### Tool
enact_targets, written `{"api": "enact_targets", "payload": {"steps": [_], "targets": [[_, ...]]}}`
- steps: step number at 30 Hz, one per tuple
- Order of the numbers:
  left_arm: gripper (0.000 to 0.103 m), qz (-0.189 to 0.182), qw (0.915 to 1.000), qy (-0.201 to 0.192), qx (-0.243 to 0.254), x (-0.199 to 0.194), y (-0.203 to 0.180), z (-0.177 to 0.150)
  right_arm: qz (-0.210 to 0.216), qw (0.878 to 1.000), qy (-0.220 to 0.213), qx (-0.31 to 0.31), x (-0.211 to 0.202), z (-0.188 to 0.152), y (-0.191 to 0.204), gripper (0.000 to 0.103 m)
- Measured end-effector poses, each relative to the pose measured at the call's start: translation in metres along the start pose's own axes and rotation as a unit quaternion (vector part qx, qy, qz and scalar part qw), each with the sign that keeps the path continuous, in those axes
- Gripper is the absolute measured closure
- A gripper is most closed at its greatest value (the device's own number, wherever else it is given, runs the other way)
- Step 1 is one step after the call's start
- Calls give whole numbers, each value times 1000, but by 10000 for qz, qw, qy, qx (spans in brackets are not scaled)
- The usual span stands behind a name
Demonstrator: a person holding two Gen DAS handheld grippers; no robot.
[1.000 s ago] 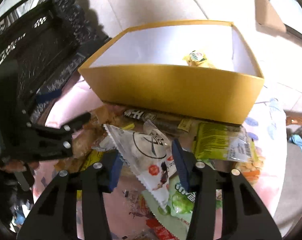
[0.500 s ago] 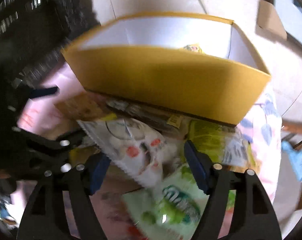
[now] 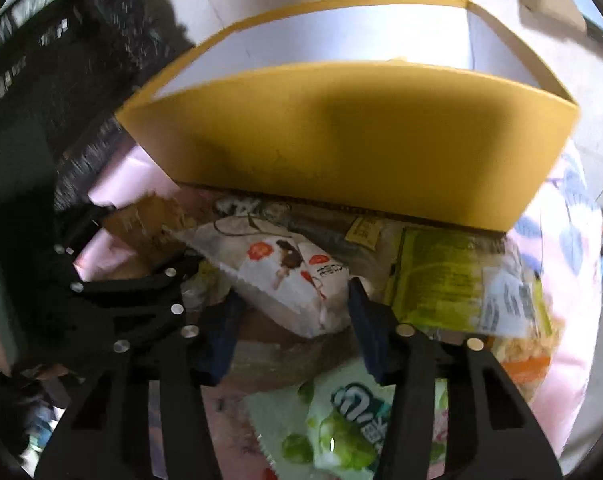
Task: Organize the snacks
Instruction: 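Grasp the white snack pouch with the right tool while the left tool grasps a brown snack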
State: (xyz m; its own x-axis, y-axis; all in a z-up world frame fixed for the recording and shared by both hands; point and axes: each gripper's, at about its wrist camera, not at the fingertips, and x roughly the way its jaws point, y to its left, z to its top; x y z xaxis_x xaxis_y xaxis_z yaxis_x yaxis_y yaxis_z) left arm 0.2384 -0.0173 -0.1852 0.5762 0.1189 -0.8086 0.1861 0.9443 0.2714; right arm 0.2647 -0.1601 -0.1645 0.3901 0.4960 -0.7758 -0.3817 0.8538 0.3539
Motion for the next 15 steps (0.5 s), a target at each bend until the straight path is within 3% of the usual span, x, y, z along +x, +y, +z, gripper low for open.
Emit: {"api": "enact_targets", "payload": {"steps": [5,7,15], "targets": [[67,-51,10000,84,5,-8,-3,0,212,9987,-205,407,-27,-5,-7,55],[71,-127,9998,121,-64,-11,-1,1,30,9986,-426,303,-41,-9,-1,55],[72,-305,9992,-58,-234,-51,0,-6,141,9935,-871,716,-80,-35,3,55]]}}
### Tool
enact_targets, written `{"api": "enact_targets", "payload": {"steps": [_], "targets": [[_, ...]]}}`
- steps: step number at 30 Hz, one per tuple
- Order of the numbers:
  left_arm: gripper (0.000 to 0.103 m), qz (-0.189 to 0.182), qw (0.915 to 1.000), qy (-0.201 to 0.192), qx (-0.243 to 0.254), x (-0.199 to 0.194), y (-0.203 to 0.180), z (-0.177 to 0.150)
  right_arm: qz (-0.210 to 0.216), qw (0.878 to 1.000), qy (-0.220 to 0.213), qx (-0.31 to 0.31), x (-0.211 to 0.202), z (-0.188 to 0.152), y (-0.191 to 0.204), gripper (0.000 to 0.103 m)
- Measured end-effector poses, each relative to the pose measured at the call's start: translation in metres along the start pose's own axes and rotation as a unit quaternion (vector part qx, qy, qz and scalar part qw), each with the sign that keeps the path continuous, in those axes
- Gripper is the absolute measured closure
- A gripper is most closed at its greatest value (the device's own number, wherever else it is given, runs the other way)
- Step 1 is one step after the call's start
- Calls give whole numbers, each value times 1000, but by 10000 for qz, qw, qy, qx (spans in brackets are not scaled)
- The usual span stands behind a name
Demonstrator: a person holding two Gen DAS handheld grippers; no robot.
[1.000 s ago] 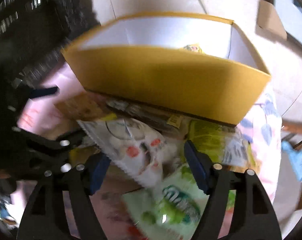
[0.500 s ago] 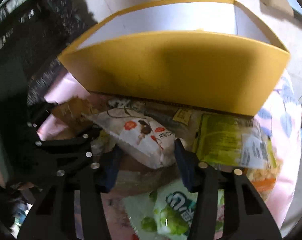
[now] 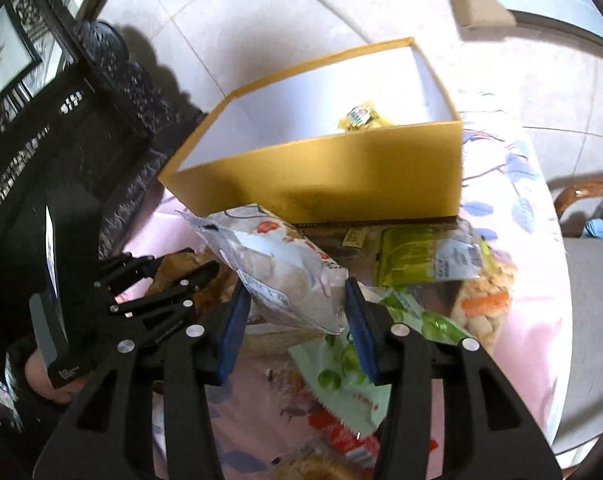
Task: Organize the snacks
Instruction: 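Grasp the white snack pouch with the right tool while the left tool grasps a brown snack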
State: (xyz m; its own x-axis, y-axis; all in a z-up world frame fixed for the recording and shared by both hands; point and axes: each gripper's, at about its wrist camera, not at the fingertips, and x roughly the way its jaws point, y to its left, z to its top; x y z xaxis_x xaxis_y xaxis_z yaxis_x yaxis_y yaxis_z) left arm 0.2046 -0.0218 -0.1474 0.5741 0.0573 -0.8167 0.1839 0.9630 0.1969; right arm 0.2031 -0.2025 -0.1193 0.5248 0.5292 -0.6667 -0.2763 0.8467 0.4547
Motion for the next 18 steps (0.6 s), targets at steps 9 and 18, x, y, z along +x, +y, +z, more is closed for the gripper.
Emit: {"api": "enact_targets", "payload": {"steps": [9,18], "targets": [[72,-411,9986,-345,9,-60,-5,-15,-307,9975,-490,-397,-61,-11,23,55],[81,-584,9948,-807,192,-131,-4,-16,-1256,9800,-1232,-928,-109,1,71,55]]}}
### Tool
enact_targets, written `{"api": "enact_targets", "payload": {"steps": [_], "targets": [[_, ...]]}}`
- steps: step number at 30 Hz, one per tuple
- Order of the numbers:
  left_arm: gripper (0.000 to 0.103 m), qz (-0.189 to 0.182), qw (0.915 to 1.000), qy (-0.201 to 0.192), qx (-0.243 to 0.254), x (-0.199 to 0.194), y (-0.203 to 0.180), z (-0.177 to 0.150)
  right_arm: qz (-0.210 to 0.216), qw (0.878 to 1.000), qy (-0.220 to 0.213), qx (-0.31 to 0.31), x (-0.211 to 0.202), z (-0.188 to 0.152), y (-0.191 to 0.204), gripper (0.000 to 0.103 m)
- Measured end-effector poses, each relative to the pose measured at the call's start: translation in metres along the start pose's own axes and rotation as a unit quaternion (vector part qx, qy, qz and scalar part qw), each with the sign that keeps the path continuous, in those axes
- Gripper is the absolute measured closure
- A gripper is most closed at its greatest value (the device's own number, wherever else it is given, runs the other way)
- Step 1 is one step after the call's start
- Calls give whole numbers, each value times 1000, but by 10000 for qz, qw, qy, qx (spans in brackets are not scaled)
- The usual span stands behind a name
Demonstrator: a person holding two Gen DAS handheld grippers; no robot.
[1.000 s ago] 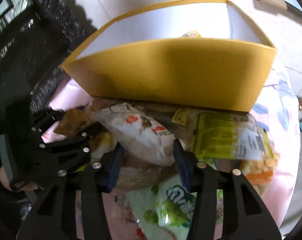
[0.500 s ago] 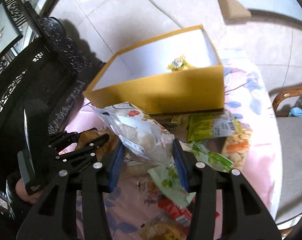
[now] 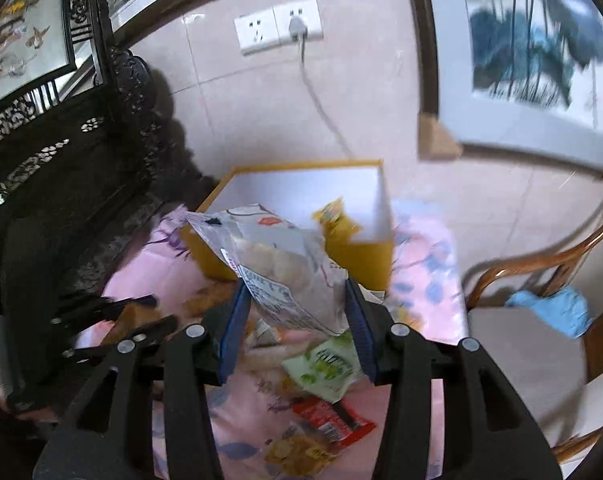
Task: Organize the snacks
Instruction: 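Grasp the white snack pouch with the right tool while the left tool grasps a brown snack, then lower the white pouch into the yellow box and open the right tool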
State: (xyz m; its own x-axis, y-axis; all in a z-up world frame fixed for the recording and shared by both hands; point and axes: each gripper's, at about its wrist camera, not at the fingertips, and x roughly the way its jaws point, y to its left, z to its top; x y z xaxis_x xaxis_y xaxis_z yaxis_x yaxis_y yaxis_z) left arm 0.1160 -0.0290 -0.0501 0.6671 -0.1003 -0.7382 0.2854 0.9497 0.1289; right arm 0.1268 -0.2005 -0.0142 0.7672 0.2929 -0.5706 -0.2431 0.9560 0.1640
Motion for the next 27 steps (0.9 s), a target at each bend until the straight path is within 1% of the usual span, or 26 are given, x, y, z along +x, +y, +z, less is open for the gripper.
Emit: {"api": "enact_targets", "payload": {"steps": [2,3,6,8,13,19,21,22,24,25,26,27], "targets": [[81,-33,10000,-86,8,-11,3,5,-327,9994,-54,-136,-7,8,7,55],[81,-17,9999,-122,11,-15,4,8,-397,9990,-105,-156,-9,13,9,55],[82,65,9999,-95,28,-17,8,13,-478,9984,-229,-203,-14,25,15,55],[82,36,10000,-79,11,-17,11,15,-504,9980,-302,-252,-14,31,20,55],[82,55,10000,46,67,-4,17,13,-458,9980,-322,-304,-3,42,28,55],[82,101,9985,539,-87,33,31,-1,-362,9987,-185,-314,31,49,27,55],[82,90,9975,690,-142,45,35,-8,-342,9987,-178,-332,42,52,27,59],[82,58,9969,760,-192,51,37,-11,-327,9987,-171,-358,48,54,27,60],[82,55,9948,967,-316,64,43,-19,-314,9984,-215,-412,67,64,25,62],[82,79,9937,1063,-358,70,45,-22,-332,9981,-223,-470,88,77,24,62],[82,170,9919,1189,-411,76,48,-27,-406,9978,1,-530,108,87,22,62],[82,240,9910,1233,-460,77,51,-31,-337,9979,239,-505,118,92,20,57]]}}
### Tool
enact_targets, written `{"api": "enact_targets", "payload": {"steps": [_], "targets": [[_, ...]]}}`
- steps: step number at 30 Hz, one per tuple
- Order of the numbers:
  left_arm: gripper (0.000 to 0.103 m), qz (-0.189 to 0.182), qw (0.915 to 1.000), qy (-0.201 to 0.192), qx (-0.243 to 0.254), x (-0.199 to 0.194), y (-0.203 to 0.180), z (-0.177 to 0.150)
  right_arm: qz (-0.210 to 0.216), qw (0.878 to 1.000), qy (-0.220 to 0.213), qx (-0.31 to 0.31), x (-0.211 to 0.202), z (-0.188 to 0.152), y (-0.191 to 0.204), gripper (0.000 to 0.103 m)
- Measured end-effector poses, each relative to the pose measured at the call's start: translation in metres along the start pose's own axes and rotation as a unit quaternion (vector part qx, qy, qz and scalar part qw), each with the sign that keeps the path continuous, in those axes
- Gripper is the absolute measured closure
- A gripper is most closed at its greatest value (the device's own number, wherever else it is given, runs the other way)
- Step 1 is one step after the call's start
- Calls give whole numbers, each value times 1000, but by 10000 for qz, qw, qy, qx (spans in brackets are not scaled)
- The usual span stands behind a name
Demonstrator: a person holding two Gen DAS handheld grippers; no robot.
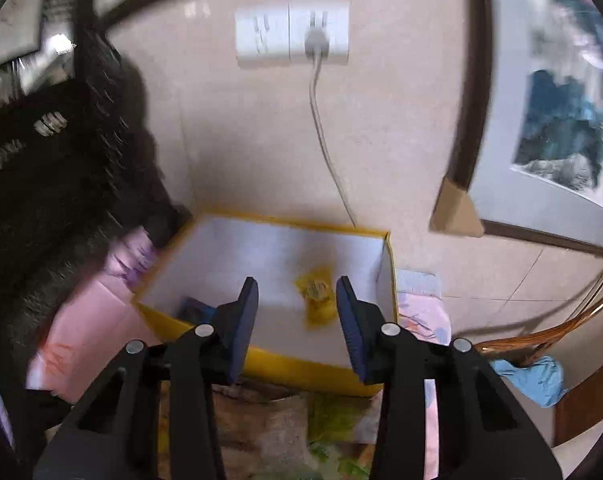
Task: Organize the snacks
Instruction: 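Lower the white pouch into the yellow box and open the right tool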
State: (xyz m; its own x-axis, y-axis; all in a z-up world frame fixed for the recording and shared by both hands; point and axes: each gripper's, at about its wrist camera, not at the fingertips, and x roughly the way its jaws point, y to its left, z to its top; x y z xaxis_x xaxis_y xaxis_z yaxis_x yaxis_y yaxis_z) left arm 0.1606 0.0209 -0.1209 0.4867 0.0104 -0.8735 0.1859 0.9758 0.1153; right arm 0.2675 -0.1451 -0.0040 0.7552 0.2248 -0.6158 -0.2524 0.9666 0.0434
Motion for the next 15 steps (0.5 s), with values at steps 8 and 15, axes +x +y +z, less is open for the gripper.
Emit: {"api": "enact_targets", "payload": {"steps": [8,15], "targets": [[43,-14,9998,196,63,14,11,-23,-253,9870,1422,-703,28,-118,0,1],[6,66,9993,-77,373,5,-10,-18,300,9859,1645,0,105,-149,16,46]]}}
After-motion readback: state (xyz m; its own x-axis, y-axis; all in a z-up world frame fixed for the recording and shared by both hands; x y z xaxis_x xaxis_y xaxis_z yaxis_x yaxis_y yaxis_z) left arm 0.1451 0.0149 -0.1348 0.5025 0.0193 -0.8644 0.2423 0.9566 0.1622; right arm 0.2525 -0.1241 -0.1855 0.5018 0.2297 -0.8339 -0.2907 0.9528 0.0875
